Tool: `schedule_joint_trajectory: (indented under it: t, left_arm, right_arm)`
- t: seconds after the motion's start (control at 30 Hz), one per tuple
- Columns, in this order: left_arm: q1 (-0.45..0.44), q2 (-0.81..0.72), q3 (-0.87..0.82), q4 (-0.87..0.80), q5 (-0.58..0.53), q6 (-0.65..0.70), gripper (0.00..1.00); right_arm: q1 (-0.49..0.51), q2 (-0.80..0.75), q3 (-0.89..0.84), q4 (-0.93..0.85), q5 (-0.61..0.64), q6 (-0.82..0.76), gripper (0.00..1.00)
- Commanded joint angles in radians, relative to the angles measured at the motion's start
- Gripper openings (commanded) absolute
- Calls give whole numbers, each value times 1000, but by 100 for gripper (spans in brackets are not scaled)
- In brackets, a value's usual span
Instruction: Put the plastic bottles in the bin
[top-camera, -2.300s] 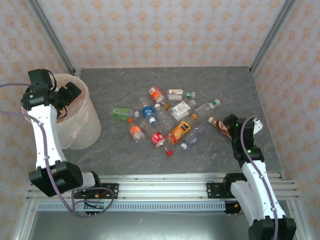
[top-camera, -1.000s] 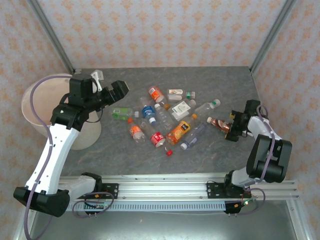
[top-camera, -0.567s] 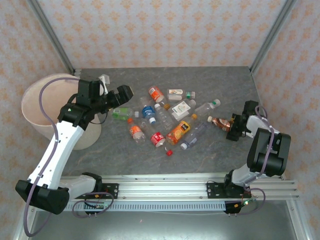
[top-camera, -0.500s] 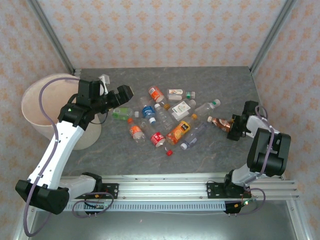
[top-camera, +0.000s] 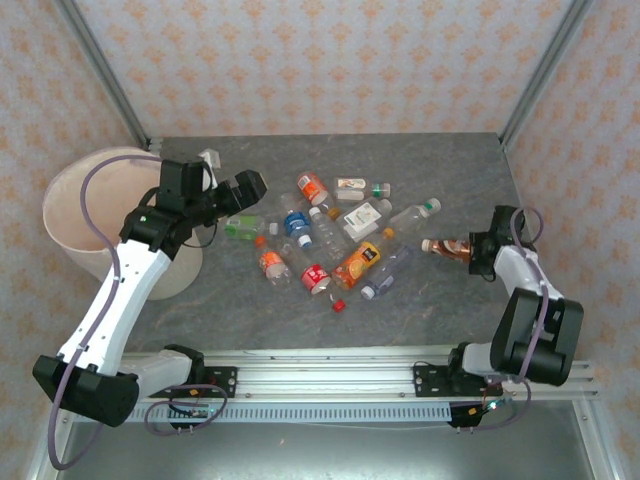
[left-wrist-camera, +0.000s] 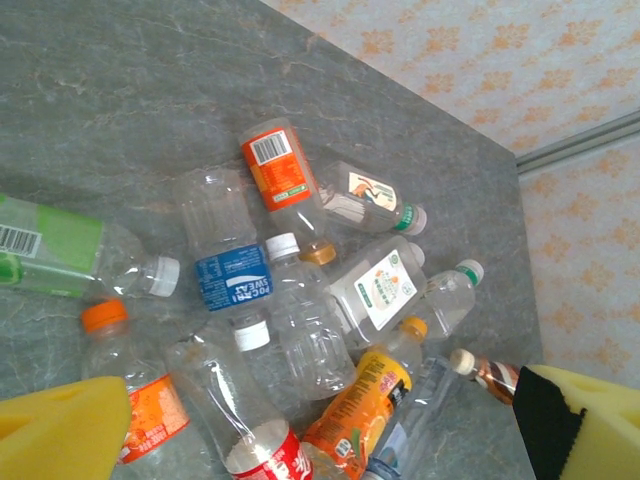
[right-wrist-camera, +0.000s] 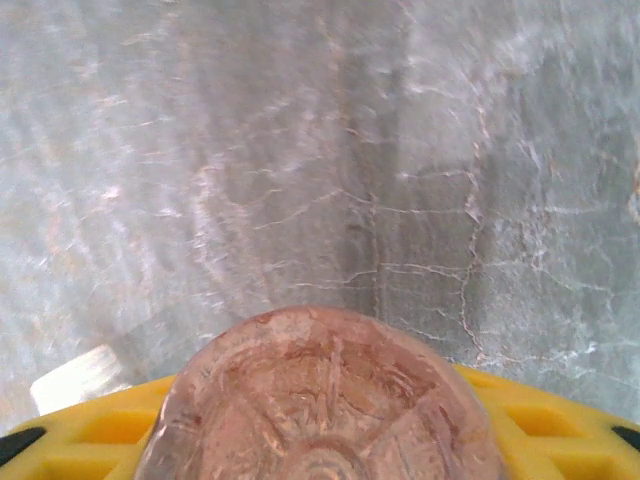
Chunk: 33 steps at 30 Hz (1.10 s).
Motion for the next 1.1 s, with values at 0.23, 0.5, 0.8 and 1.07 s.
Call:
schedule_joint_trajectory:
  t: [0.23, 0.5, 0.8, 1.07]
  left_arm:
    - [-46, 7, -18, 86, -13, 15, 100]
    - [-212, 79, 32, 161, 5, 88, 100]
    - [-408, 210, 151, 128, 22, 275, 100]
    - [-513, 301, 233, 61, 191, 462, 100]
  right_arm:
    - [21, -247, -12, 63, -93, -490, 40]
    - [144, -358, 62, 102, -310, -626, 41]
    - [354, -338, 144, 216, -484, -608, 41]
    - [506, -307, 259, 183, -601, -688, 41]
